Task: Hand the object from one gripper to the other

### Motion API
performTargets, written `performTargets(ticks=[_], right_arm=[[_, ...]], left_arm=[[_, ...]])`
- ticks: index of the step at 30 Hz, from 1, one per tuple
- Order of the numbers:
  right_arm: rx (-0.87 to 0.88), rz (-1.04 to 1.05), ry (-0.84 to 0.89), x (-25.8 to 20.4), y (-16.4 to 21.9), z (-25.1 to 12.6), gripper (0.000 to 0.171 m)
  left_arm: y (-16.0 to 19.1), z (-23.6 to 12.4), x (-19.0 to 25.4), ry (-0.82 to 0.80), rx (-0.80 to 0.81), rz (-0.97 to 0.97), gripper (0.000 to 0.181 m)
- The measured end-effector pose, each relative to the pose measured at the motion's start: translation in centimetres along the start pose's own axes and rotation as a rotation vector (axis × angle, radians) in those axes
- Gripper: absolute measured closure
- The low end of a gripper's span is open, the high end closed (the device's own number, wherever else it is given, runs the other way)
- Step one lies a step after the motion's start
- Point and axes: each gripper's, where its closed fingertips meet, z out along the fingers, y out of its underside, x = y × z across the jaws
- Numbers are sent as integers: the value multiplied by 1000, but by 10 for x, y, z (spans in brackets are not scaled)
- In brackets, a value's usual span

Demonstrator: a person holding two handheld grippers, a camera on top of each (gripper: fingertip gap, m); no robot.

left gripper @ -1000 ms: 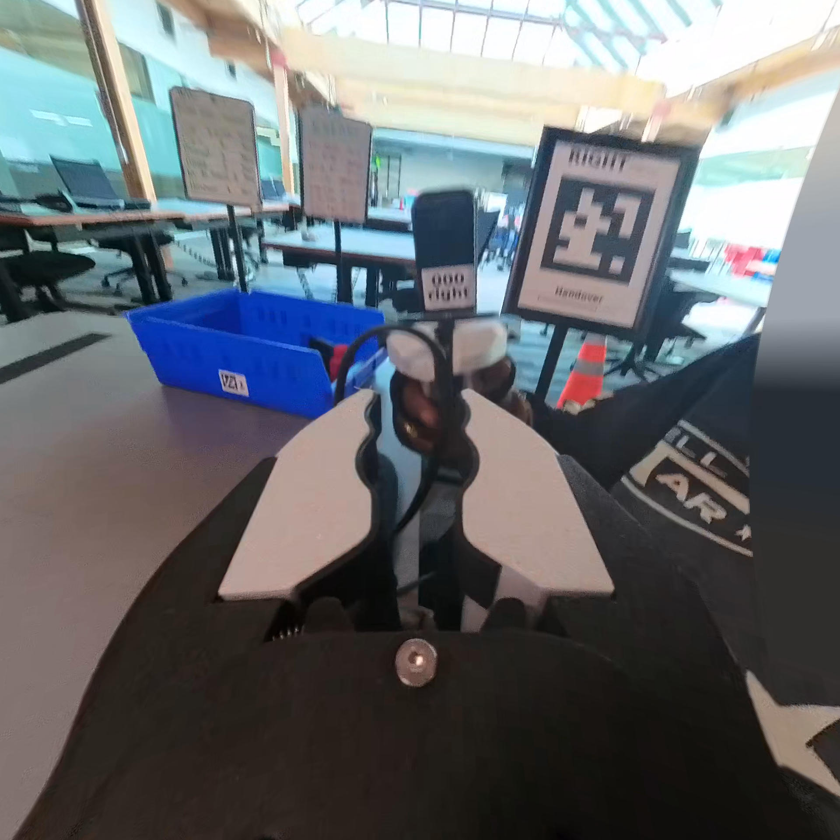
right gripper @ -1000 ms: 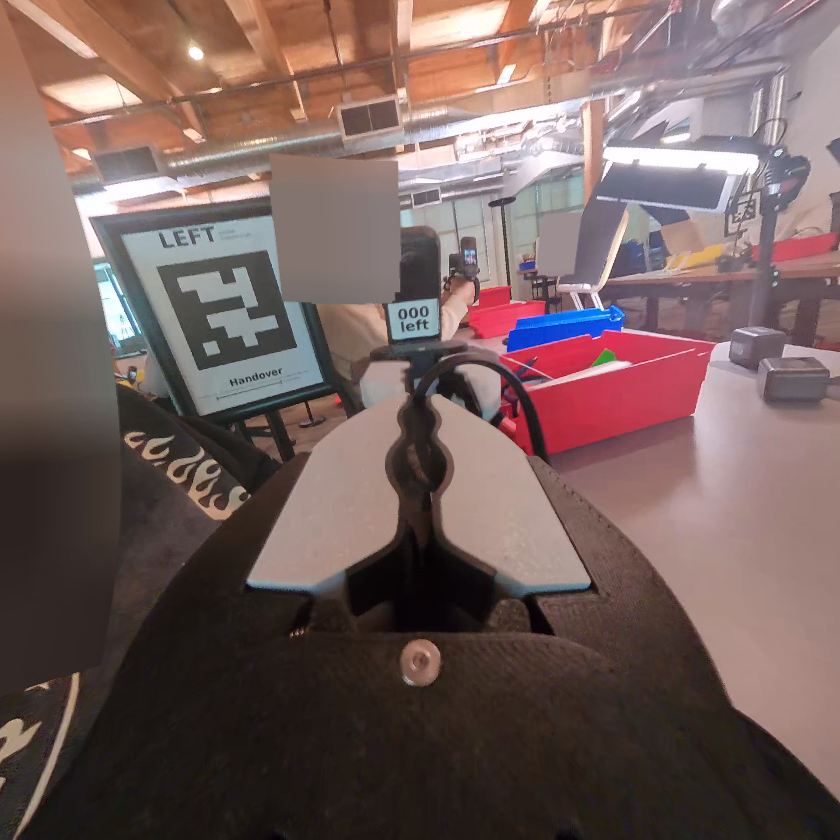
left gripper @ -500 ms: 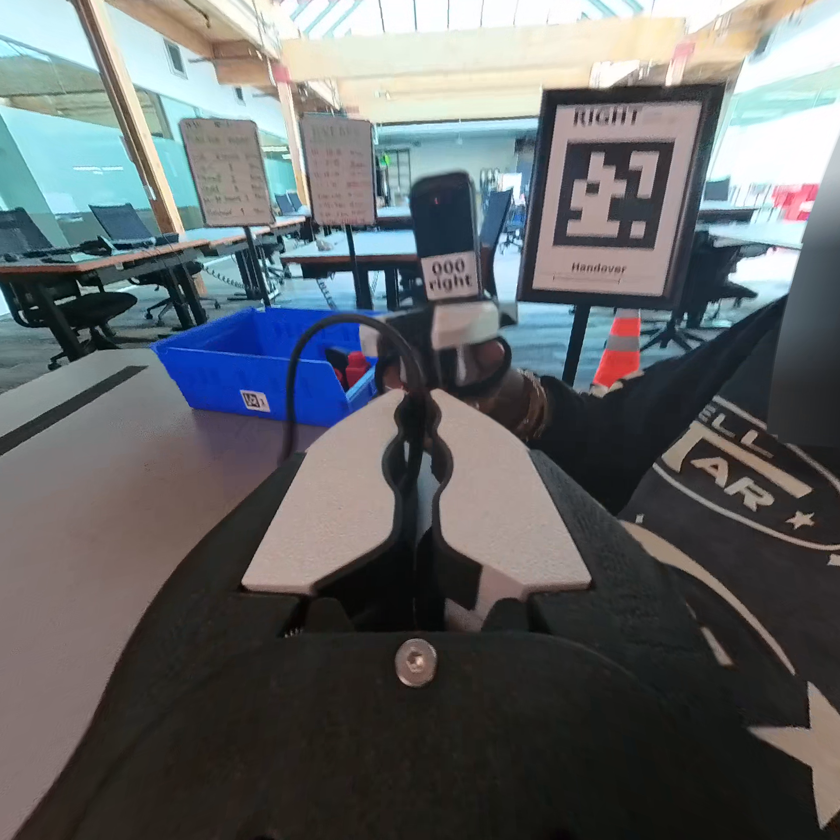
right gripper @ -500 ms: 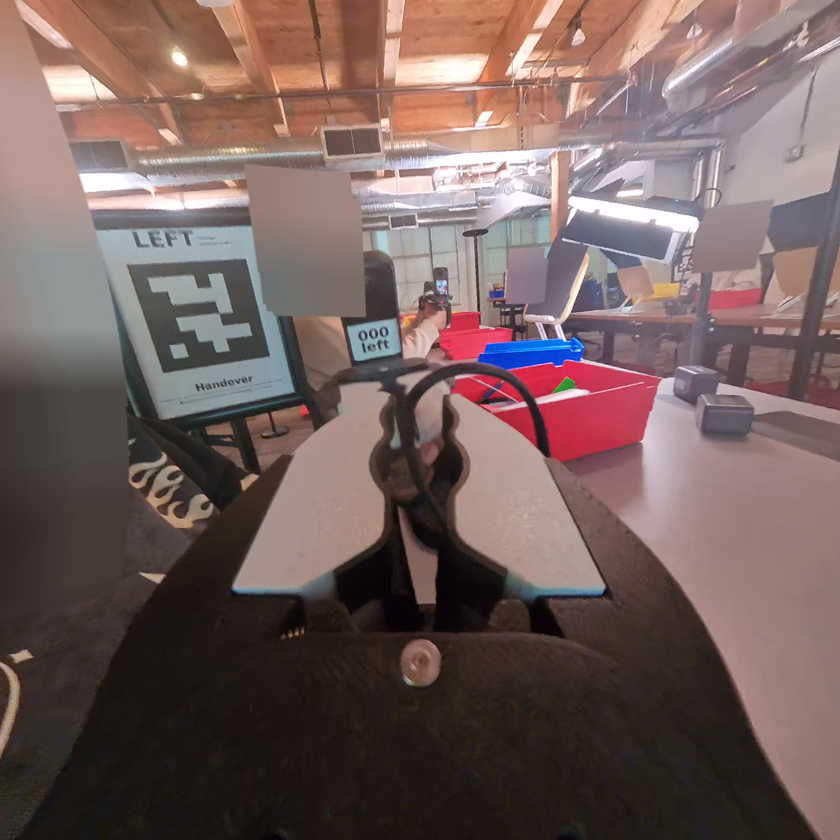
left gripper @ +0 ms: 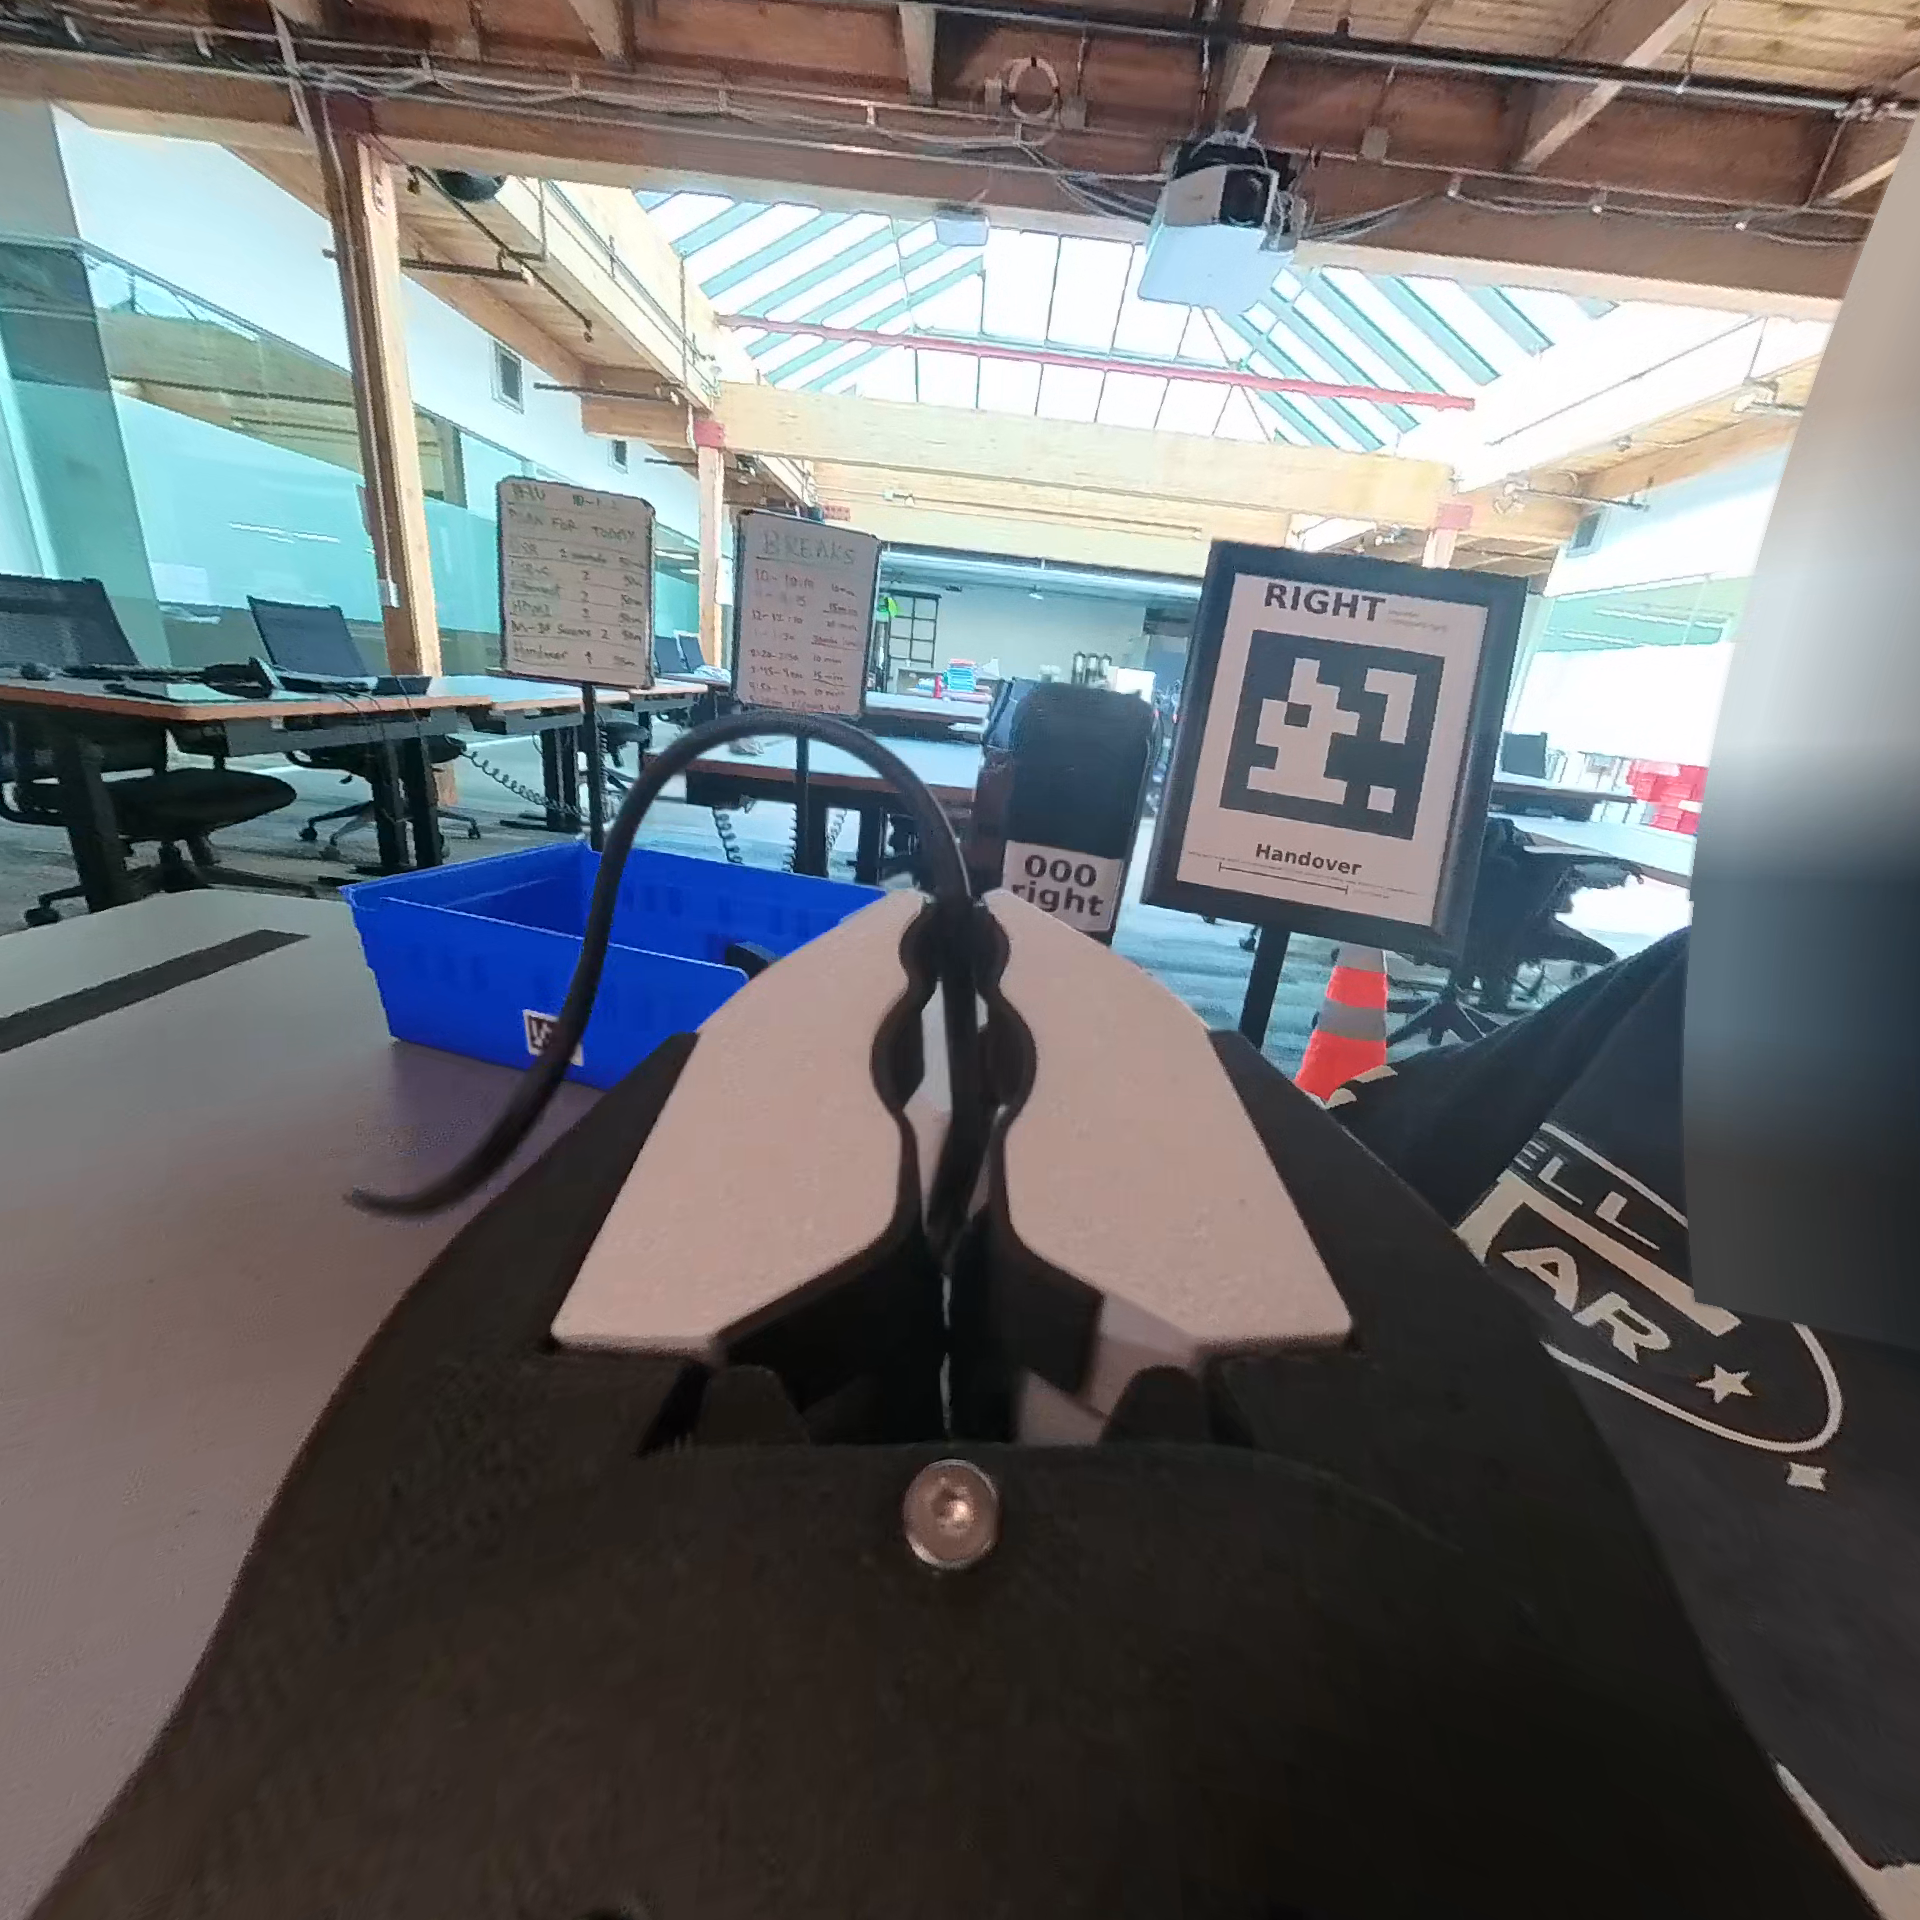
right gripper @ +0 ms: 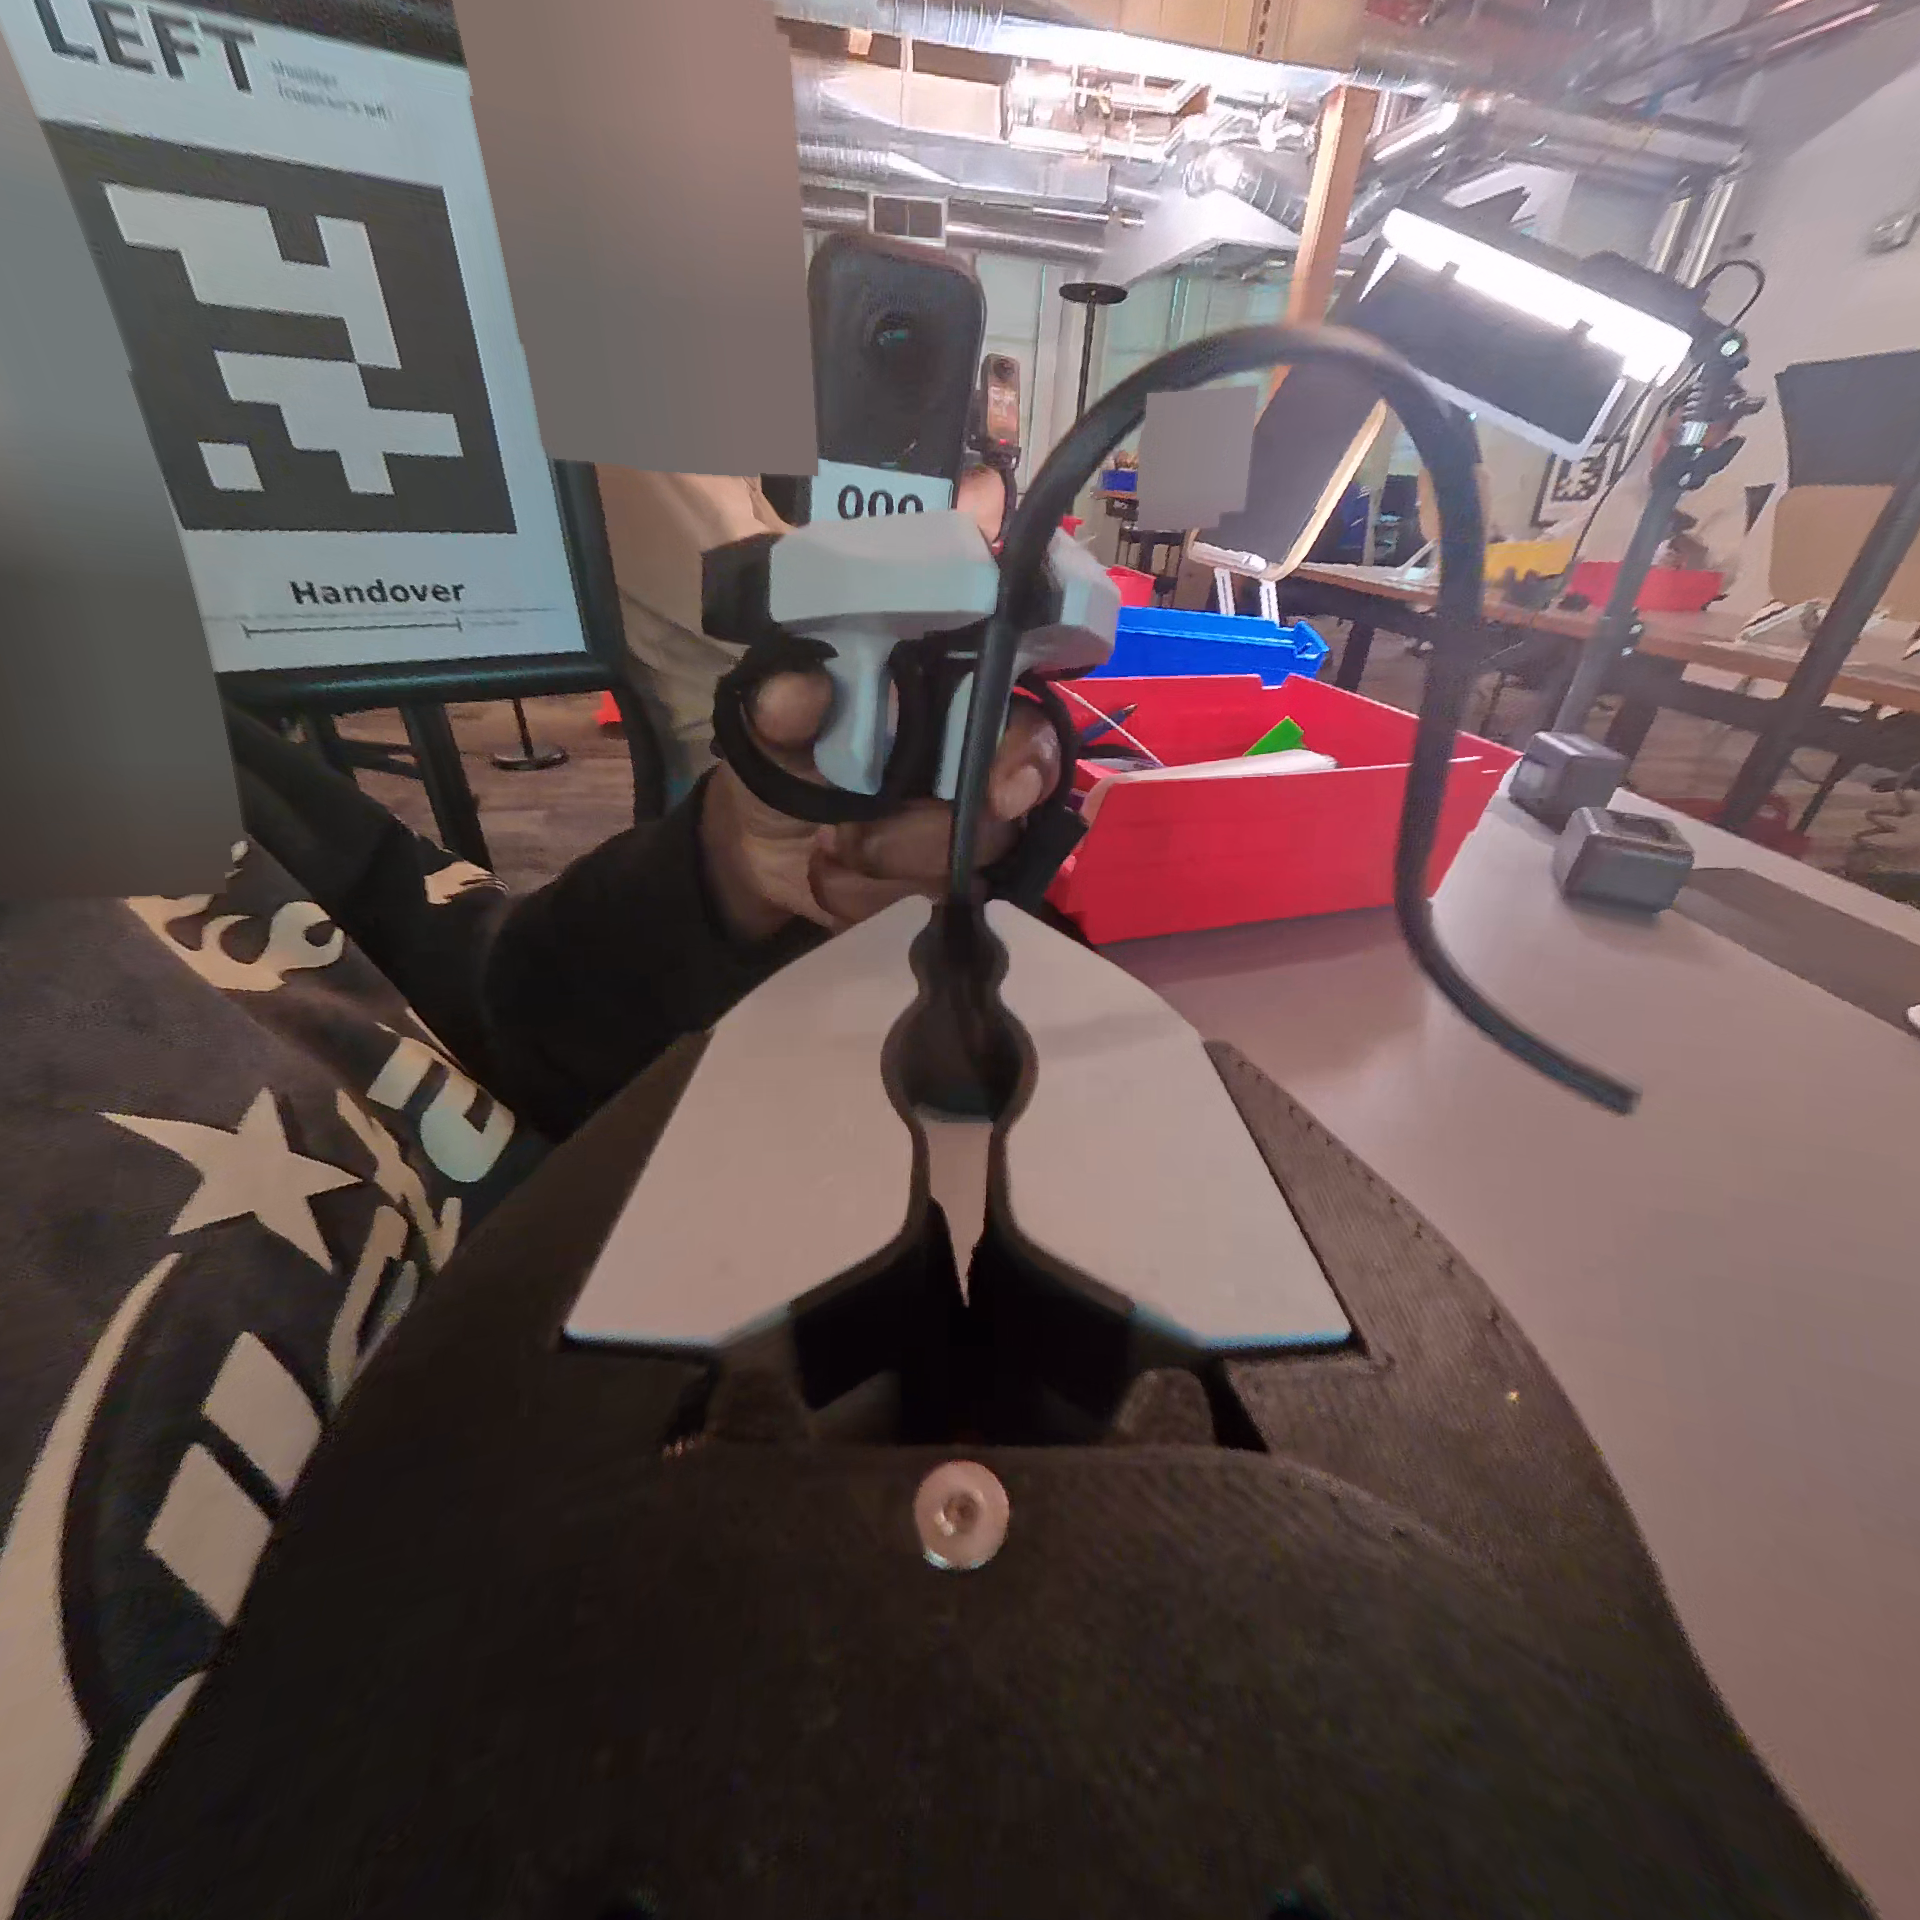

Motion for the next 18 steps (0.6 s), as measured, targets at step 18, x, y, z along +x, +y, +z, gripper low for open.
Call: performTargets(ticks=[18], right_arm=[[193,144,-19,6,-45,-28,168]], left_arm=[[59,18,4,9,-291,133,155]])
